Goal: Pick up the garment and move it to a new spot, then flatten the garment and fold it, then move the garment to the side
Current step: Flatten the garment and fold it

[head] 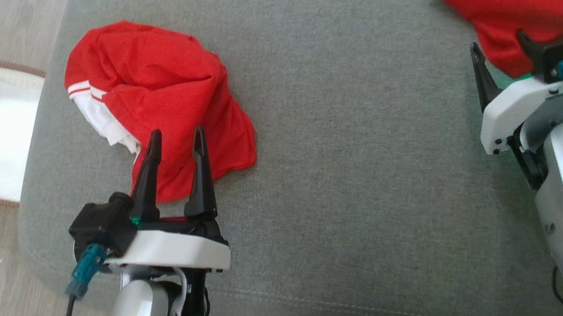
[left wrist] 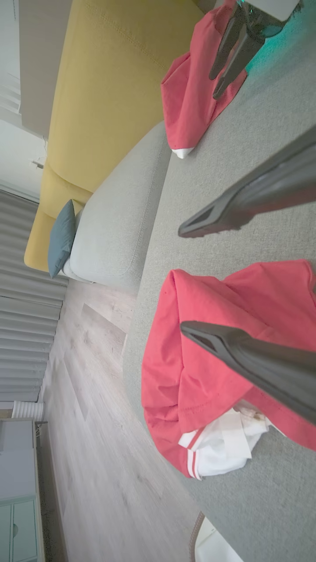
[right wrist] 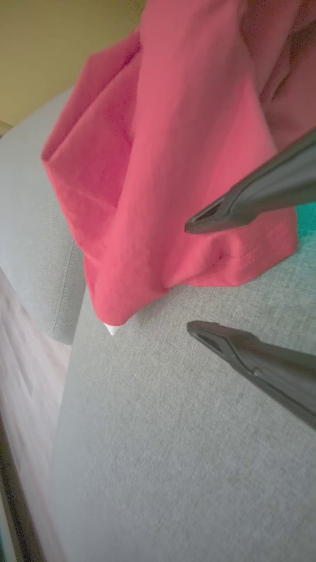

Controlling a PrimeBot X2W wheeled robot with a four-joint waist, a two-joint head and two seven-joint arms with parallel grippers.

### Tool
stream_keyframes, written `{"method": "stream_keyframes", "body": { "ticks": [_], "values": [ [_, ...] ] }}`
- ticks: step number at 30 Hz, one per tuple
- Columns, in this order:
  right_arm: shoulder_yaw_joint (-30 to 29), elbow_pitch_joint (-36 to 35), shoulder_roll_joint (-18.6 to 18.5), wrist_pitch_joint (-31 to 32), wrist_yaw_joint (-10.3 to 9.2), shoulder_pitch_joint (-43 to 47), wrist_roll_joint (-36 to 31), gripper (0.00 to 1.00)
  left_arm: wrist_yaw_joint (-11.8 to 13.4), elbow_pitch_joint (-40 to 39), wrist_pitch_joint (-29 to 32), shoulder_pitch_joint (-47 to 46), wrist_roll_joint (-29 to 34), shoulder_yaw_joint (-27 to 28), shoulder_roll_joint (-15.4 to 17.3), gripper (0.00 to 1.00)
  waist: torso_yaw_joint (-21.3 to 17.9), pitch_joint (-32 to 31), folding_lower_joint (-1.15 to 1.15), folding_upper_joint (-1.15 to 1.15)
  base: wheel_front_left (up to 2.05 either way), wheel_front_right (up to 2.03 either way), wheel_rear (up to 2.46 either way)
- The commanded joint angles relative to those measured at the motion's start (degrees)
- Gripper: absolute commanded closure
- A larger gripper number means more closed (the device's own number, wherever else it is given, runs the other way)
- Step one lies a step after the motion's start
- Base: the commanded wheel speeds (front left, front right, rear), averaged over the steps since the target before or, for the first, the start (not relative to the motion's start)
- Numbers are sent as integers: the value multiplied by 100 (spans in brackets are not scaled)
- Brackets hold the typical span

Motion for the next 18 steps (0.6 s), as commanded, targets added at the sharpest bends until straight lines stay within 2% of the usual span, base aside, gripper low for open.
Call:
{"method": "stream_keyframes", "body": {
  "ticks": [1,10,11,12,13,18],
  "values": [
    [48,-41,2,36,43,-204,-98,0,50,-225,-45,-235,-36,140,34,0,51,92,0,0,0,0,0],
    [-287,512,2,222,43,-590,-255,0,130,-324,-45,-329,-168,109,33,0,12,336,0,0,0,0,0],
    [-299,595,2,241,43,-622,-222,19,135,-323,-45,-344,-172,112,33,0,1,349,0,0,0,0,0],
    [-265,672,2,238,43,-651,-198,91,143,-320,-45,-357,-172,120,33,0,-23,358,0,0,0,0,0],
    [-212,728,2,195,43,-677,-164,100,148,-314,-45,-372,-171,122,33,0,-43,361,0,0,0,0,0],
    [712,925,2,-518,43,-805,791,100,148,-225,-45,-381,-139,153,33,0,-239,157,0,0,0,0,0]
  ]
}}
